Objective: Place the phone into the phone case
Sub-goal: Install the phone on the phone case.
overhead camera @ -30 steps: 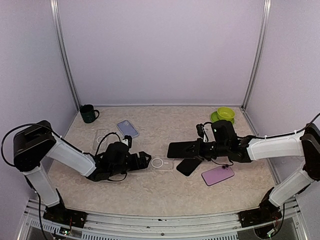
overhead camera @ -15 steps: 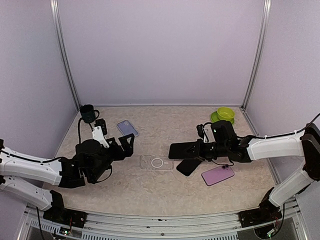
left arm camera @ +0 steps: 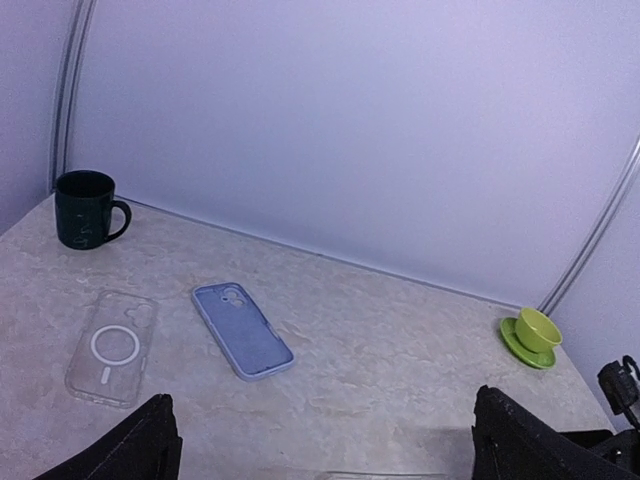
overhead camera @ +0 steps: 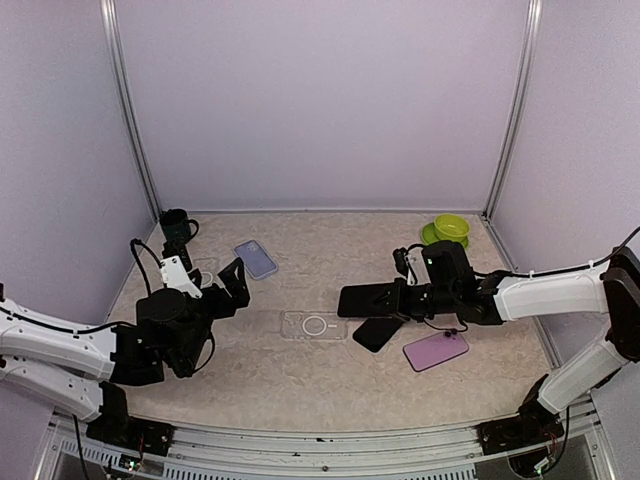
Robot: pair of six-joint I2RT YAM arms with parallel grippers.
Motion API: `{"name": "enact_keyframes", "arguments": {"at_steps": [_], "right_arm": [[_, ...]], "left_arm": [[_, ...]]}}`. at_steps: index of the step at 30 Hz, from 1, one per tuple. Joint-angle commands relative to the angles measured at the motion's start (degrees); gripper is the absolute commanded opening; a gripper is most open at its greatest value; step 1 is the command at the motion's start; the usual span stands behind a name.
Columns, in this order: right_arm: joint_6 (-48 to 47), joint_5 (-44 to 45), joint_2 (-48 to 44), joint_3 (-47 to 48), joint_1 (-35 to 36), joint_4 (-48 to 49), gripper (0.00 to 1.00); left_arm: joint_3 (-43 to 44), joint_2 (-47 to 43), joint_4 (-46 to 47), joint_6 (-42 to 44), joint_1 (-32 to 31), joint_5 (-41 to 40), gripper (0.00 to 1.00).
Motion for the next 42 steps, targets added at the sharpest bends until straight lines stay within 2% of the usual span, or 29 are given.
{"name": "enact_keyframes", "arguments": {"at_steps": [1,4,9,12,21,26,42], "right_arm": [[-0.8,0.6,-1.6,1.2,-0.3,2.1,0.0],[-1.3,0.4,-1.0,1.9,-0.3,1.6,0.0],[-1.7,-2.3,0.9,3.5,-0.2,1.3,0.0],[-1.9,-3.8,2.1,5.0,-0.2,1.1,0.0],[-0.6,-8.7,8.1,11.5,0.4,-0.5,0.0],[-0.7,-11.8,11.6,14.4,1.1,-0.7,0.0],[1.0,-16.3,20.3,18.9,2.2,0.8,0.0]], "left_arm": [[1.9,2.5,-3.2,-0.5,1.5,-5.1,0.99],[1.6,2.7,-2.3,1.5,2.9,2.1,0.99],[-5.3,0.8,9.1,6.0,3.9,14.4,0.99],[-5.4,-0.7,6.1,3.0,6.9,23.2,0.99],[-3.6,1.9,2.2,-1.7,9.5,28.4,0.99],[-4.5,6.7,3.7,-8.4,15.3,36.7,0.99],[3.1,23.9,1.7,-13.7,15.7,45.4,0.99]]}}
